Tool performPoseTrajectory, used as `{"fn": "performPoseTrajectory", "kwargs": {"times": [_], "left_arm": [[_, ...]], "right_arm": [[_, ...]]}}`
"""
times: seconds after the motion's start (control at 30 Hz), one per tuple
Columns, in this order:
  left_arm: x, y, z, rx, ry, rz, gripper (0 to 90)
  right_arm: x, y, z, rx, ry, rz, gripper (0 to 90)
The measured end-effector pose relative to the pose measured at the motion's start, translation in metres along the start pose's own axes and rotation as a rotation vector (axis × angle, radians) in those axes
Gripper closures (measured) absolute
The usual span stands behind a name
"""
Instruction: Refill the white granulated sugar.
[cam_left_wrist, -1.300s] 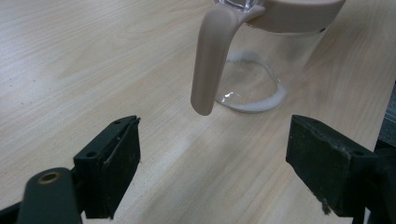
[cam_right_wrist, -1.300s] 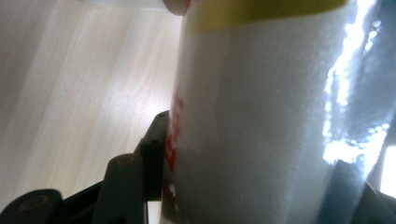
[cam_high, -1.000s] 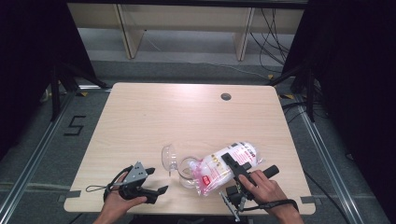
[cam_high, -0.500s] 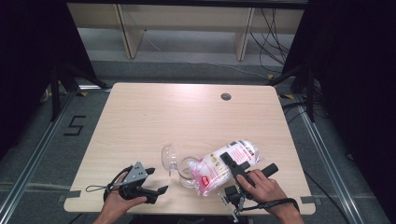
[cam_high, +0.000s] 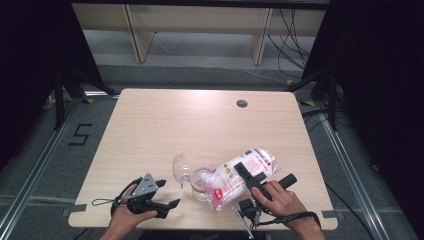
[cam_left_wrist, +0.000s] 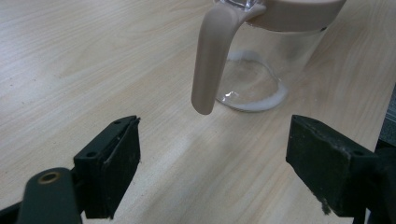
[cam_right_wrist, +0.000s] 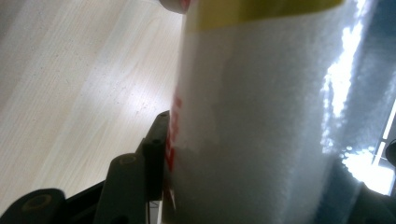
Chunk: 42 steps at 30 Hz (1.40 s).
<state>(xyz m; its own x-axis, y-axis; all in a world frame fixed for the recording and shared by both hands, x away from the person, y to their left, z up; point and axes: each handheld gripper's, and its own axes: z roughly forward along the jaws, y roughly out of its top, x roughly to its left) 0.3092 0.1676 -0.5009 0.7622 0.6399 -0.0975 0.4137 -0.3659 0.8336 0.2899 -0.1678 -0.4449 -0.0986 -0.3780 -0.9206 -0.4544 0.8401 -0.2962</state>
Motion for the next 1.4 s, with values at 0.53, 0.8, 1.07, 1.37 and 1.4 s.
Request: {"fn": "performPoseTrajectory", "kwargs": {"times": [0.53,0.8,1.07,1.37,1.4], "left_arm": [[-0.0003,-0.0001,0.0002,0.000,-0.002,-0.003,17.4],[0.0000,-0.0002,-0.0002,0.003,0.000,0.000,17.4],[0.0000,-0.0002,-0.0003,0.002,-0.002,-0.001,17.4],[-0.0003,-0.0001,-0.0008,0.005,0.003,0.001,17.4],[-0.0003,-0.0001,-0.0009,0.005,0.003,0.002,17.4]], "right_arm": [[-0.0010,0.0004,0.0005,0.002,0.000,-0.048,52.0],[-0.0003,0.0008,-0.0001,0.014,-0.001,-0.060,52.2],[-0.0001,0.0009,-0.0001,0.017,-0.007,-0.065,52.5],[-0.0008,0.0021,-0.0006,0.023,-0.012,-0.094,52.7],[-0.0010,0.0023,-0.0007,0.024,-0.014,-0.096,52.8]]}}
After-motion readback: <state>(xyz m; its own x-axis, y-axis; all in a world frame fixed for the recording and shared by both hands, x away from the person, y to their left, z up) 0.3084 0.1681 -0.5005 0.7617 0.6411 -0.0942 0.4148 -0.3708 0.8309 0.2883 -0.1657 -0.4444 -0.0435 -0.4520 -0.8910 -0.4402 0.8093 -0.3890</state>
